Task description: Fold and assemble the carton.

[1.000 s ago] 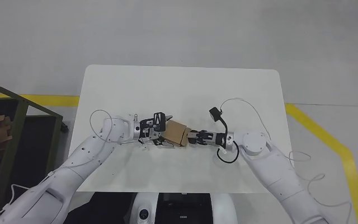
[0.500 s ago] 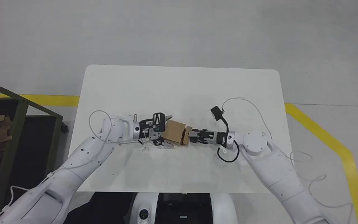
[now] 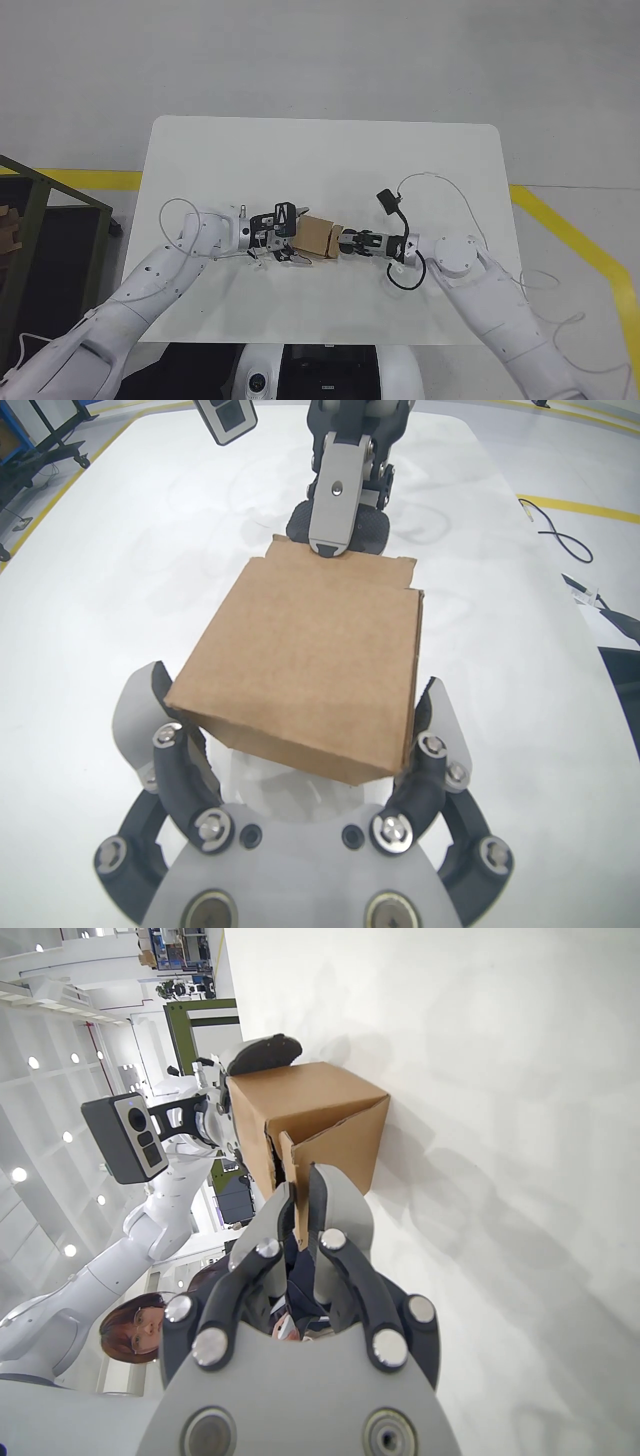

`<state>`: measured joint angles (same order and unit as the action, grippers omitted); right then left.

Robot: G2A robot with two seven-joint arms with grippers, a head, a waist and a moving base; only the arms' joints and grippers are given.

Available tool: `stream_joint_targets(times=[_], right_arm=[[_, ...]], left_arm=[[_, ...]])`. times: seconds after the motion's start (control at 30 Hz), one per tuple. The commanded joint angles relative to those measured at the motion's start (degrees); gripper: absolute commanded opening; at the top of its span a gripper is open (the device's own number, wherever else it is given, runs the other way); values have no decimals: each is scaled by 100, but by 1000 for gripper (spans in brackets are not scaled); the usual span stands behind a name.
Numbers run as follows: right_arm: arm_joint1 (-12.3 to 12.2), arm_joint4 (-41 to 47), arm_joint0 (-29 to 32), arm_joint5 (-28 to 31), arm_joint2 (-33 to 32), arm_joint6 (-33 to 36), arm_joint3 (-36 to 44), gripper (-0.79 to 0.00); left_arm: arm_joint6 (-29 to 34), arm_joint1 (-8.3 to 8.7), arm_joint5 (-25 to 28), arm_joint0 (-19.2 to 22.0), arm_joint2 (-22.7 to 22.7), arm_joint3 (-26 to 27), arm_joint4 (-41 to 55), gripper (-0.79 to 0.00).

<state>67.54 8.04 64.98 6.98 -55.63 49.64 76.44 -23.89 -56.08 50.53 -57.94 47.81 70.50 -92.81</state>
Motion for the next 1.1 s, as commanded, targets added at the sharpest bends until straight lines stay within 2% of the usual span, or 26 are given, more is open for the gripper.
stream_joint_targets(times=[0.0,0.7,0.8,0.83,0.9,0.93,1.07], right_arm=[[-1,-20,5,-24,4,-2,38,-757],[61,-152,-162,-207,191,-32,217,-763],[69,-145,-181,-197,204,-33,207,-717],[70,-143,-185,-194,205,-32,203,-680],[68,-124,-170,-174,185,-34,207,-557],[64,-117,-159,-163,172,-33,211,-526],[21,-79,-33,-83,30,-6,312,-523]], left_arm=[[-11,-1,4,-2,4,-2,-10,0],[-96,3,24,-58,51,41,-78,0],[-91,0,39,-53,50,34,-85,0],[-93,-1,41,-53,50,25,-83,0],[-98,-4,36,-49,54,0,-76,0],[-100,-6,39,-48,54,-10,-71,0],[-83,-12,29,-35,64,-72,-58,0]])
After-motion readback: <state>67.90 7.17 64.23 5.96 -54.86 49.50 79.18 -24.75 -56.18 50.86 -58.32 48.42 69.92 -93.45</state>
